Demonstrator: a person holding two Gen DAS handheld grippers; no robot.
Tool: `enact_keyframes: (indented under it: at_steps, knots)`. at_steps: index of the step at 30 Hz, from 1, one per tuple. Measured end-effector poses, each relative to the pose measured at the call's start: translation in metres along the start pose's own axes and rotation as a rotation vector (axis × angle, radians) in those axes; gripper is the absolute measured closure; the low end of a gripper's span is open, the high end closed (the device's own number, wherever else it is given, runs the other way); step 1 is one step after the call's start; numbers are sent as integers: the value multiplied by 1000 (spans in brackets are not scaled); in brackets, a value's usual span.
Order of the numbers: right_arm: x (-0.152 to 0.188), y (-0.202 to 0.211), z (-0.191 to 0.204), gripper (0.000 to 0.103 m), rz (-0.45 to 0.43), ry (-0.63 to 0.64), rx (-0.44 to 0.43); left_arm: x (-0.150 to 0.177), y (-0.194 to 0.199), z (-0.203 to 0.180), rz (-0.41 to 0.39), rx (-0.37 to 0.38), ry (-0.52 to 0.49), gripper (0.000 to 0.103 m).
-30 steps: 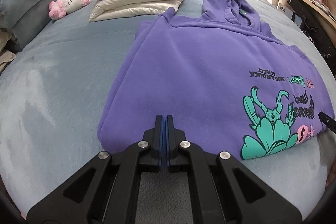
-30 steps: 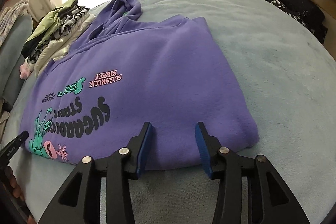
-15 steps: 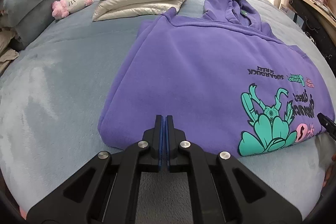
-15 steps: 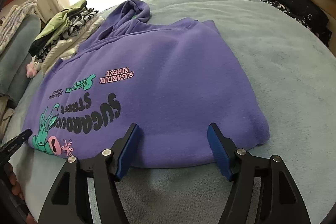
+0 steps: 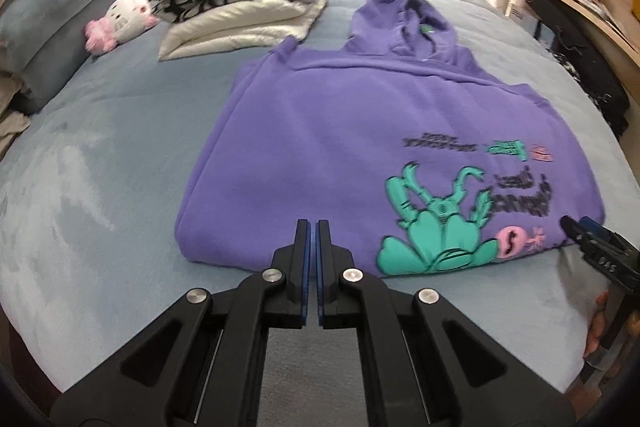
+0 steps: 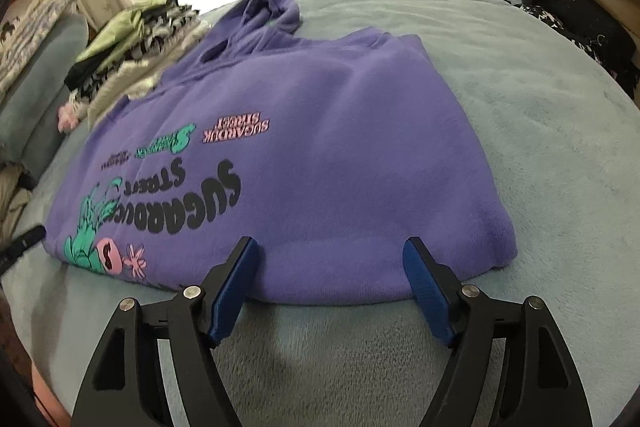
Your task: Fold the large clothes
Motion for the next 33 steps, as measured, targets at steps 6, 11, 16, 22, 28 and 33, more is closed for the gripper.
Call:
enact_keyframes:
  at_steps: [6, 11, 16, 22, 28, 33]
  knots:
    - [-20, 11, 6, 27, 88, 33, -13, -50, 6, -10, -14, 29, -91, 103]
    - [-89, 27, 0, 27, 61, 34, -31, -113, -7, -20, -23, 50, -194, 73]
    - [-193, 20, -8, 27, 30, 54, -28, -190, -47, -38, -13, 100, -231, 66]
    - [-321, -41, -1, 27, 33, 25, -73, -274, -130, -67, 46, 108, -252, 66]
    - [-401, -136, 3, 31, 82, -51, -114, -323, -227, -86, 133, 144, -200, 66]
    - [-428, -204, 5, 32, 130, -73, -124, -323, -289, -91, 211, 158, -177, 66]
Point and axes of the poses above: each gripper's, at about its wrist camera, not at the fingertips, and y roughly against the way its jaws point, z to its left, x to its underside, the point moved 10 cm from there along -y, roughly the way its jaws point, and after that the axes turned 1 degree about -x, right-handed, at the moved point
